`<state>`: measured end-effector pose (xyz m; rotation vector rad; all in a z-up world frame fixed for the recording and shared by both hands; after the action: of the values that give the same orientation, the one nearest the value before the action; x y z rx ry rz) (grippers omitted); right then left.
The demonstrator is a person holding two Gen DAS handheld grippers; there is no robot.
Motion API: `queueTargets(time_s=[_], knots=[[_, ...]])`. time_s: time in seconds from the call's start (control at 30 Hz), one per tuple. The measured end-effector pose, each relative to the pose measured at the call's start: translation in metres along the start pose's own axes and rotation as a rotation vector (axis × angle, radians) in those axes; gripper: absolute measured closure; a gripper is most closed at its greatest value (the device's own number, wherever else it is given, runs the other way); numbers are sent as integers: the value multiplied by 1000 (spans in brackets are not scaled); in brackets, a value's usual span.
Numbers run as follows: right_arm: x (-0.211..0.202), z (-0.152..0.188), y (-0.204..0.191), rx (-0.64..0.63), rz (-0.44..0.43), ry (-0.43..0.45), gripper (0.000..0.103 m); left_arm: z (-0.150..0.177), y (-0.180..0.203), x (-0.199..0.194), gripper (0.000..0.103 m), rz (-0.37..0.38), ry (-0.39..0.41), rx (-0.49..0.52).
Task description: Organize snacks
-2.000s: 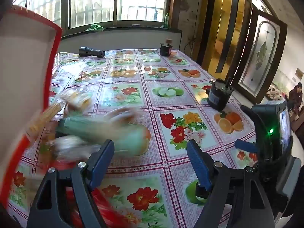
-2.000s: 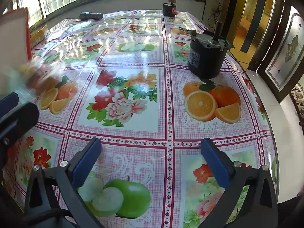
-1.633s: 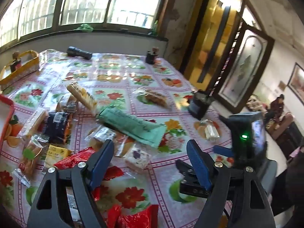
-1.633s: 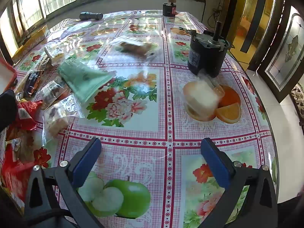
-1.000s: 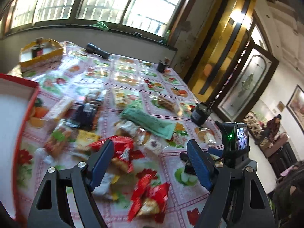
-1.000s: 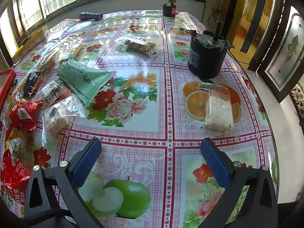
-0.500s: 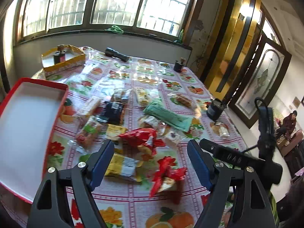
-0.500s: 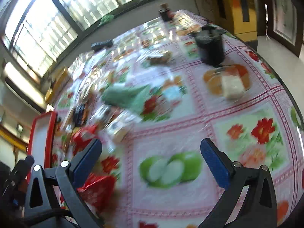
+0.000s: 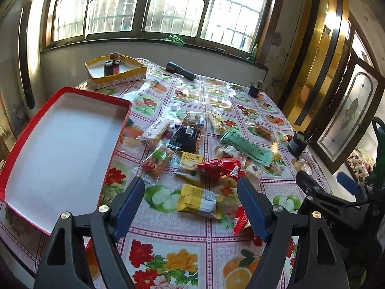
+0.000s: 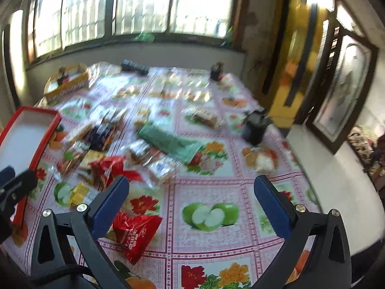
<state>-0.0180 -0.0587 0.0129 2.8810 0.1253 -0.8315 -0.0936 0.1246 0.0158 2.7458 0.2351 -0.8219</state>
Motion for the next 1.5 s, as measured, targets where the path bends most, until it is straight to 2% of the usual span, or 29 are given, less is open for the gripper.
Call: queueTargets(time_s=[0.07, 0.23, 0.53, 0.87, 1.03, 1.13, 1.2, 1.27, 1.33, 1.5], knots=[[3, 5, -4, -8, 8, -47, 0, 3, -2, -1, 24, 1, -6, -5], [-5, 18, 0, -3, 84, -20, 0, 8, -3, -5, 24, -4, -12, -10], [-9, 27, 10, 44, 31, -50, 0, 16, 4, -12, 23, -9, -19, 13], [-5, 38, 8, 22, 16, -79, 0, 21, 3, -10, 23, -6, -42, 18], [1, 48, 17, 68, -74, -107, 0, 25, -1, -6, 23, 0, -65, 16], [4, 57, 23, 129, -191, -124, 0, 28, -3, -1, 23, 1, -84, 15], [5, 63, 24, 154, -239, -125, 0, 30, -4, 3, 23, 8, -102, 12], [7, 66, 21, 140, -259, -133, 1, 30, -4, 7, 23, 16, -115, 18], [7, 67, 17, 125, -287, -140, 8, 31, -7, 12, 23, -3, -128, 23], [0, 65, -6, 63, -425, -124, 10, 31, -17, 33, 23, -33, -198, 3]])
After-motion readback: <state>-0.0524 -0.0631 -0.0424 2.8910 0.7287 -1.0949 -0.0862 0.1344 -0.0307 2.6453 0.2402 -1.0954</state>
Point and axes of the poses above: each gripper's, at about its wrist camera, not at the fingertips, and x roughly the way its jaws point, y to its right, z to its underside, the point moved 4 cm from there along x, roughly the way its jaws point, and after that the axes turned 6 degrees about y, right-handed, at the moved point
